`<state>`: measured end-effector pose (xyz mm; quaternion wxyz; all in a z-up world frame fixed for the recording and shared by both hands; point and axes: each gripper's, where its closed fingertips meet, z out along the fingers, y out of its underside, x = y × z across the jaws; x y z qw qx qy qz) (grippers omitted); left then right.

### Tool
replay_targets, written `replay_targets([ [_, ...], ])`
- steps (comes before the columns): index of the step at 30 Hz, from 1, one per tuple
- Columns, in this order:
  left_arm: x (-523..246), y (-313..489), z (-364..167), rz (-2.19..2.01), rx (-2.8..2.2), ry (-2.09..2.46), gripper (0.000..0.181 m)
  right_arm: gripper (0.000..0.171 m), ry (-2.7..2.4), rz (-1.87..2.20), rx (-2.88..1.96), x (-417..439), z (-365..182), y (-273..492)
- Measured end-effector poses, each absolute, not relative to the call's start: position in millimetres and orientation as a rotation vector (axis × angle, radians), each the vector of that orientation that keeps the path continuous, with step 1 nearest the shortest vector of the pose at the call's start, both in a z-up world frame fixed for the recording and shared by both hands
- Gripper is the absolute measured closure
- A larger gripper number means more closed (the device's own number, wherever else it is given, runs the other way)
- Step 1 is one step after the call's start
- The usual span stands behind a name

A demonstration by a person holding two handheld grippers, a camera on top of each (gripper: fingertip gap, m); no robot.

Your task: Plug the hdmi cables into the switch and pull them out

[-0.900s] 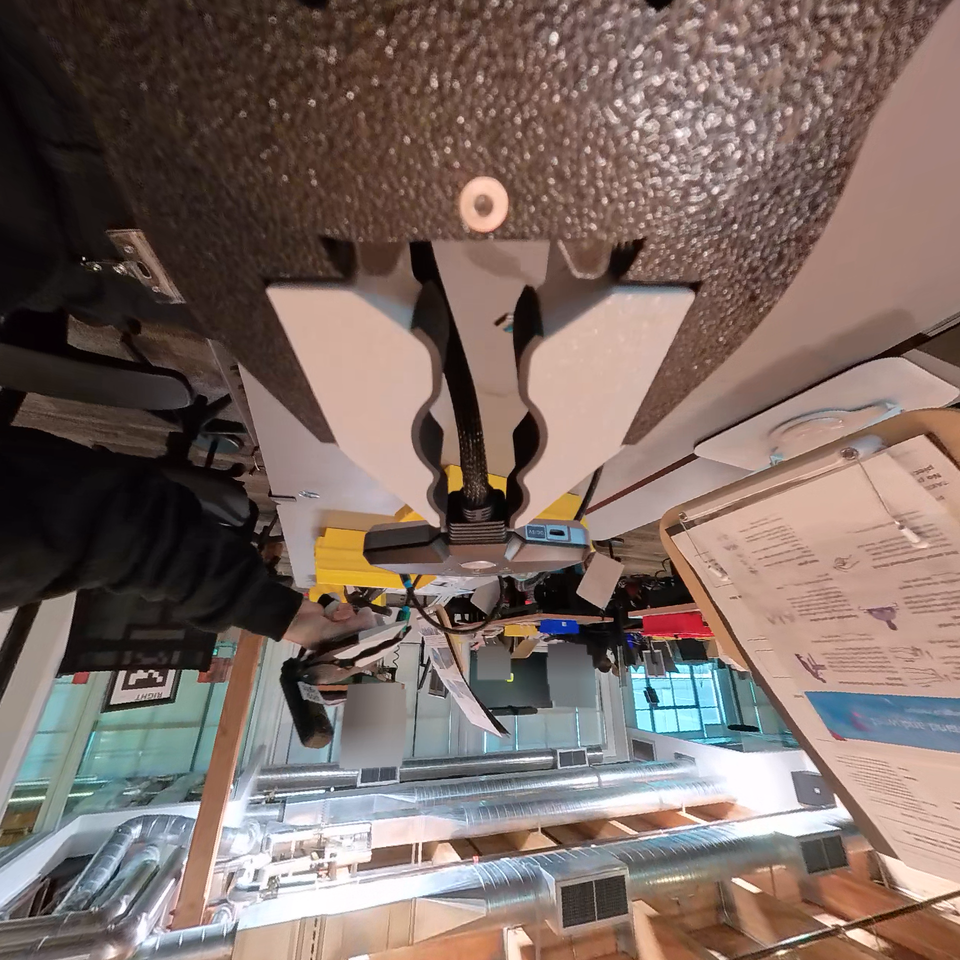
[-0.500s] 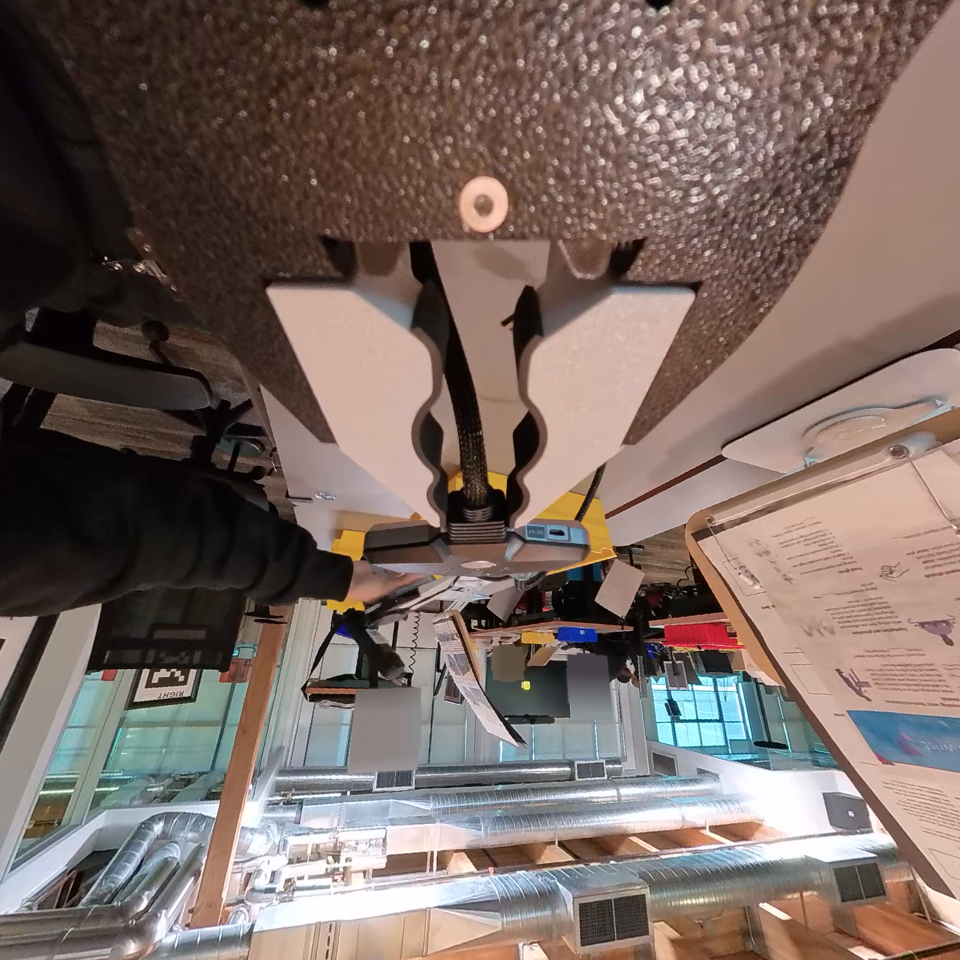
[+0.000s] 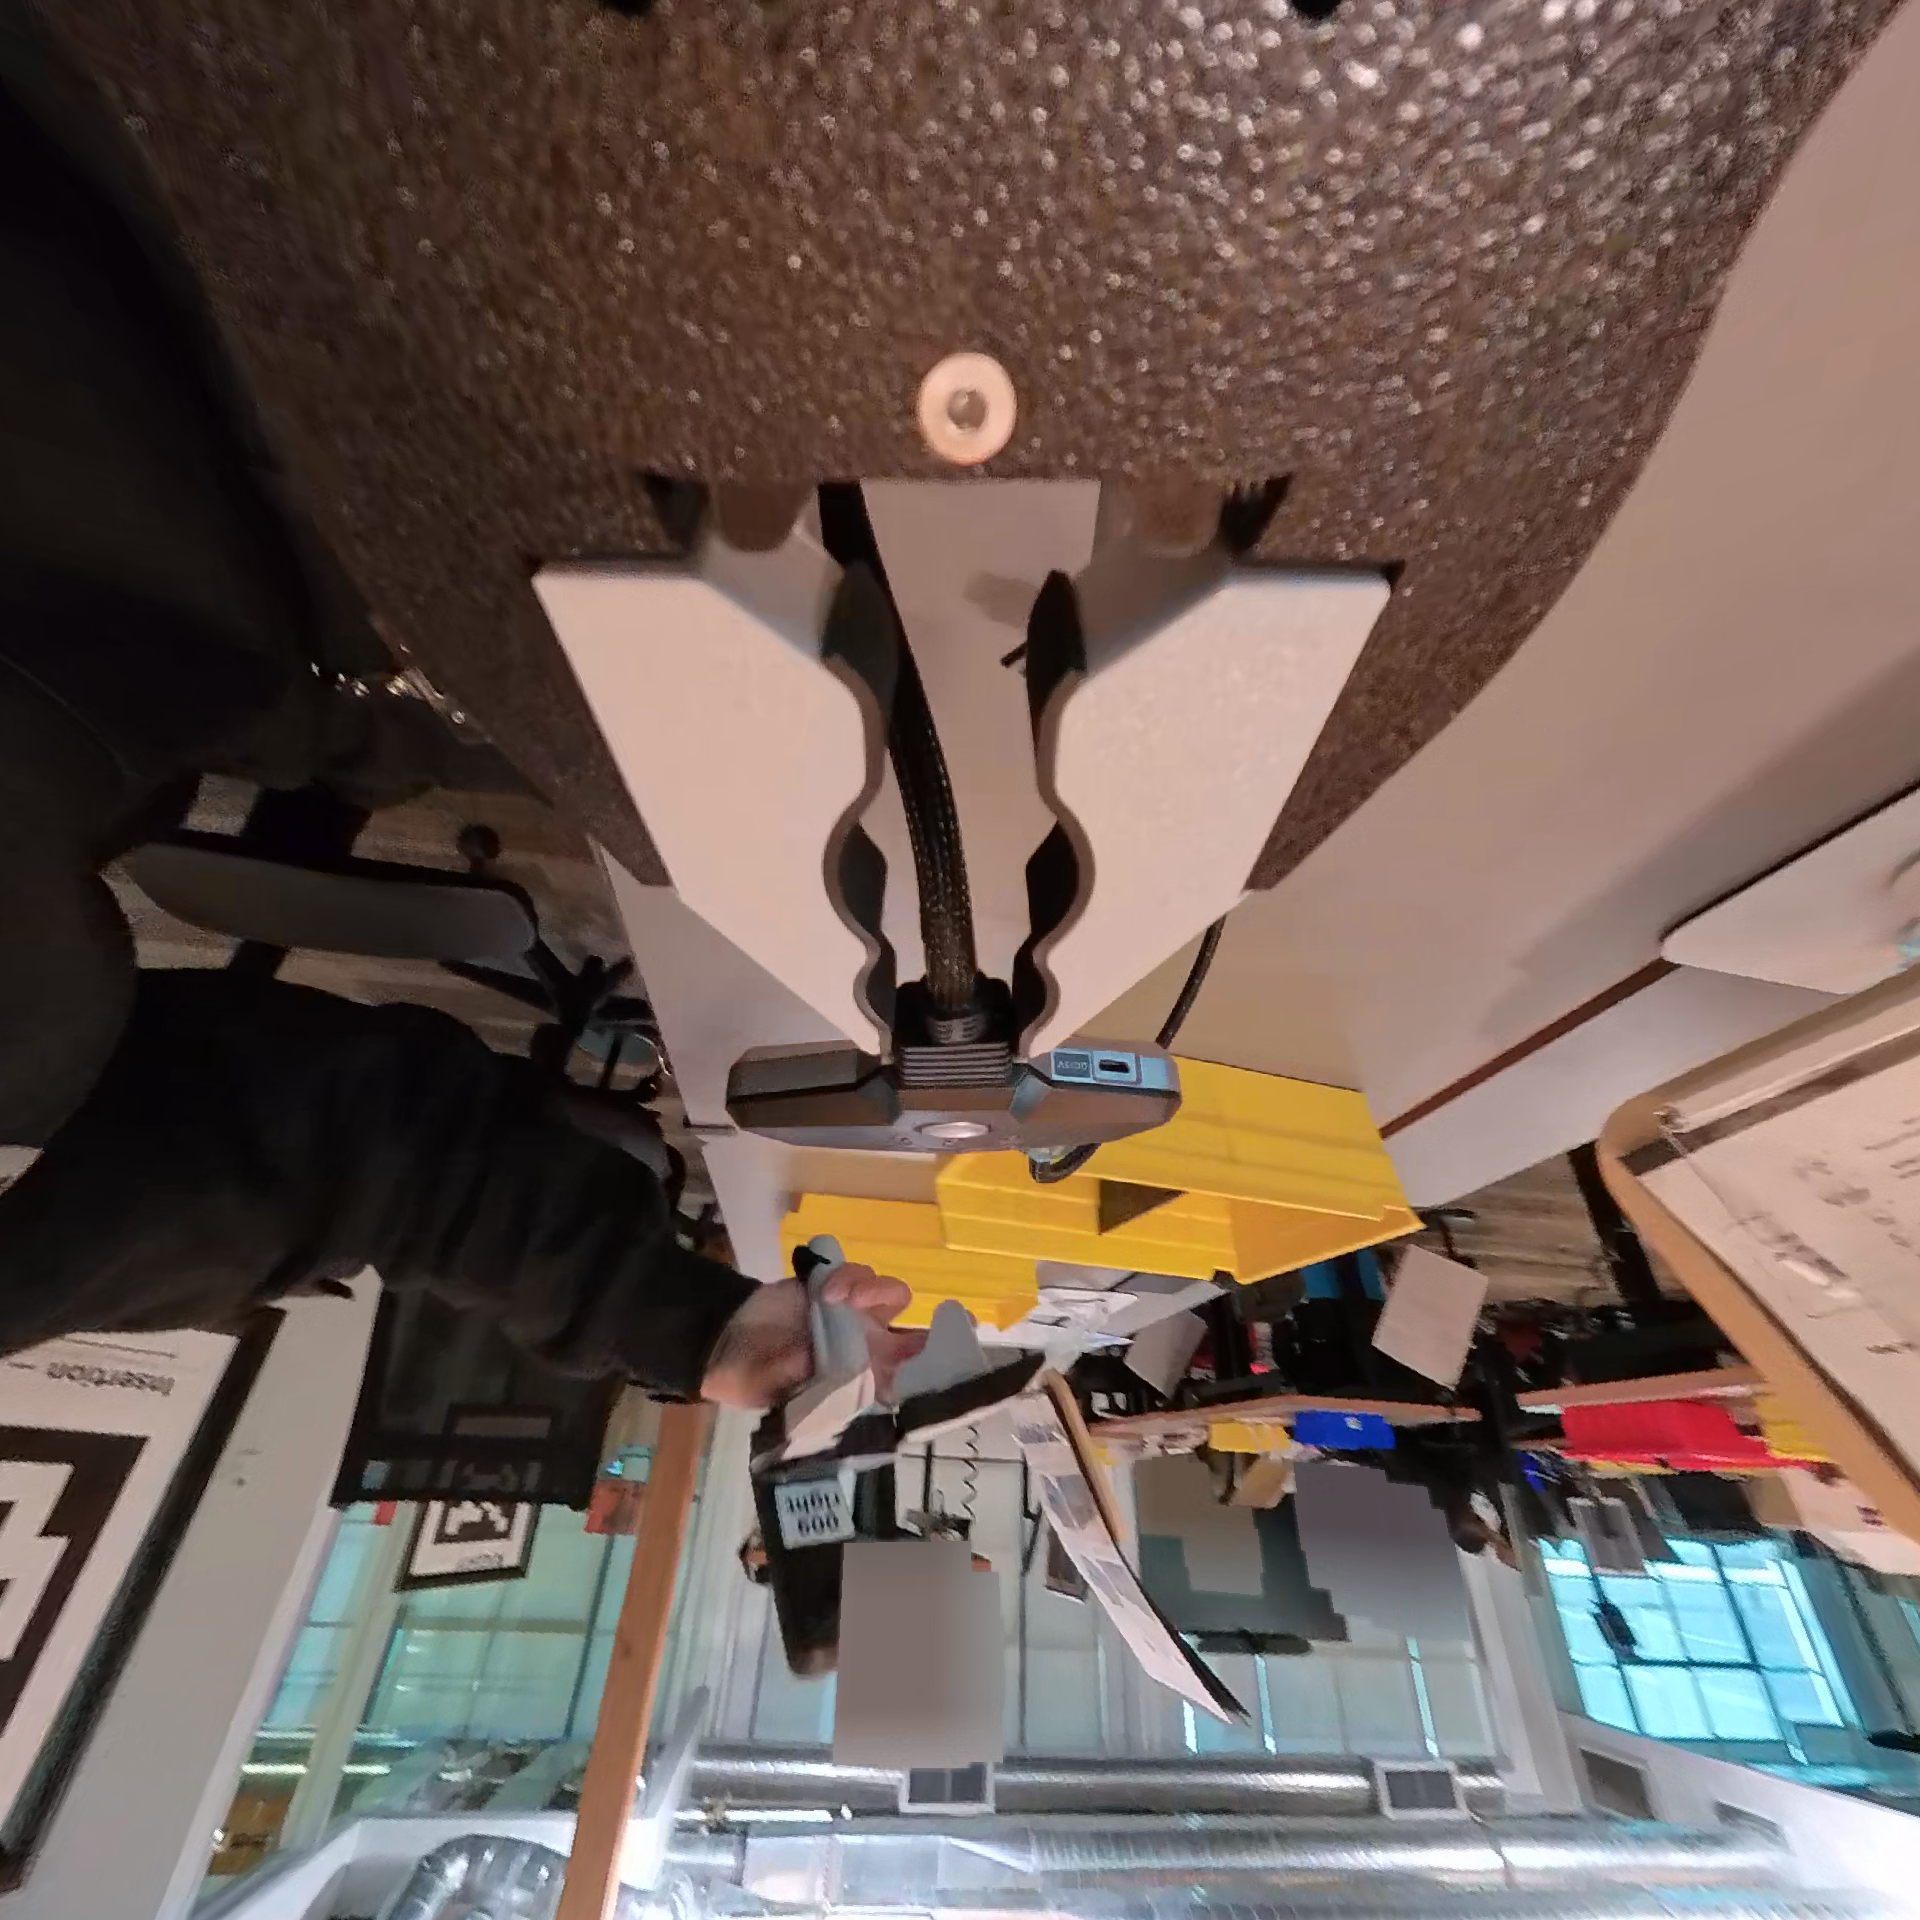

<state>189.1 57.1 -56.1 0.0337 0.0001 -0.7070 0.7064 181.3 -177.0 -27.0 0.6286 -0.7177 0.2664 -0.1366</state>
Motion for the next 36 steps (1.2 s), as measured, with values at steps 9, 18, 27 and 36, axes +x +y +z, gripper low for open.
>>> replay_targets([
  [9,169,33,-65,2.017,-0.084,-2.175,0.162,0.114,0.347,-0.060,-1.788,165,-54,-42],
  [18,160,36,-67,2.008,-0.159,-2.165,0.162,0.132,0.351,-0.035,-1.829,169,-87,-24],
  [27,153,31,-69,2.012,-0.232,-2.164,0.162,0.152,0.404,0.070,-1.776,165,-87,-27],
  [36,152,34,-70,2.002,-0.224,-2.214,0.162,0.152,0.368,-0.021,-1.822,164,-85,-25],
])
